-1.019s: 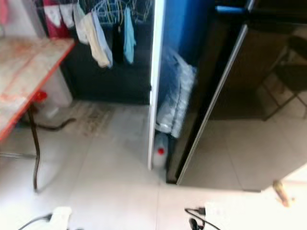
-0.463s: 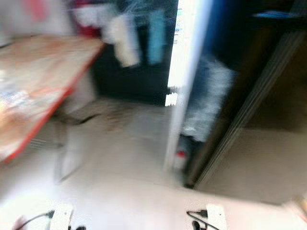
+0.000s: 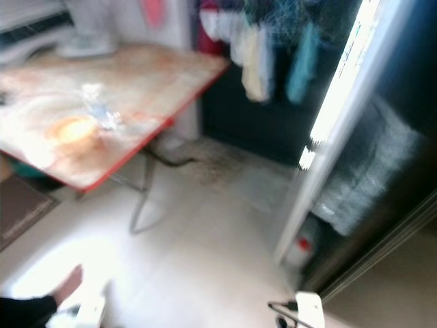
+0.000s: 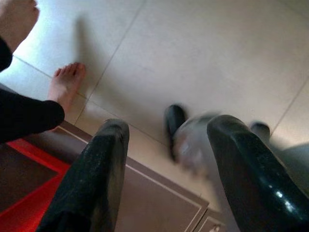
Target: Restocking fridge
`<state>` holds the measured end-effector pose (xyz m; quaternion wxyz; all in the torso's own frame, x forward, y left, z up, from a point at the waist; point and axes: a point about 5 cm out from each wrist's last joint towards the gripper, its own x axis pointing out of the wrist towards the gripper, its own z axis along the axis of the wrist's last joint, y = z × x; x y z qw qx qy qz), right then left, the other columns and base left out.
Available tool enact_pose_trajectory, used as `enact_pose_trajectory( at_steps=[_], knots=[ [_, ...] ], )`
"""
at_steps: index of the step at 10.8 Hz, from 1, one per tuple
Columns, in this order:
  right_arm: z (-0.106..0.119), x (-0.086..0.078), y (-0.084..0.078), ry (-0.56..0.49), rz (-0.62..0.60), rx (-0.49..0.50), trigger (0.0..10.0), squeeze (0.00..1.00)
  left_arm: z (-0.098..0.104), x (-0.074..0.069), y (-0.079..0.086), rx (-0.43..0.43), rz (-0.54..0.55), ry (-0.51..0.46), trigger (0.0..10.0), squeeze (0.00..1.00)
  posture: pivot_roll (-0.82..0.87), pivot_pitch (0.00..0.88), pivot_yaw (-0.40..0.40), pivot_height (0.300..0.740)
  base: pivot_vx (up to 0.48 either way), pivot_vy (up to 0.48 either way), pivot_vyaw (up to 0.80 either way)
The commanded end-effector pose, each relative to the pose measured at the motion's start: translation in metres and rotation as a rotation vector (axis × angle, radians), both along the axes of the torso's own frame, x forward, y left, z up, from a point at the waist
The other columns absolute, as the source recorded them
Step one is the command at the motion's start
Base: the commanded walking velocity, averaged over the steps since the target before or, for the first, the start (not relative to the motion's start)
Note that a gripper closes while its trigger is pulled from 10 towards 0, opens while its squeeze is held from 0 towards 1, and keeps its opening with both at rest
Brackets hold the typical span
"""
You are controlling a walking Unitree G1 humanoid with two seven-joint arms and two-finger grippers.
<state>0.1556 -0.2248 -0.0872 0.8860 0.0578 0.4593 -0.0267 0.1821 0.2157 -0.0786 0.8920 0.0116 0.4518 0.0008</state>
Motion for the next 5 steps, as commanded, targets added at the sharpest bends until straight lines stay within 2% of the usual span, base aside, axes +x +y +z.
enact_pose_trajectory(
  at_steps=[1,5],
  knots=[
    [-0.0007,0.0013,0.0052,0.002,0.007,0.014,10.0,0.00,-0.0048,-0.0126,0.0063,0.012,0.008,0.042,10.0,0.00,0.03,0.051,-0.028,0.740,0.000,0.000,0.80],
    [-0.0005,0.0014,0.0047,-0.002,0.002,0.015,10.0,0.00,-0.0045,-0.0121,0.0063,0.017,0.017,0.033,10.0,0.00,0.04,0.055,-0.029,0.740,0.000,0.000,0.80]
  ],
)
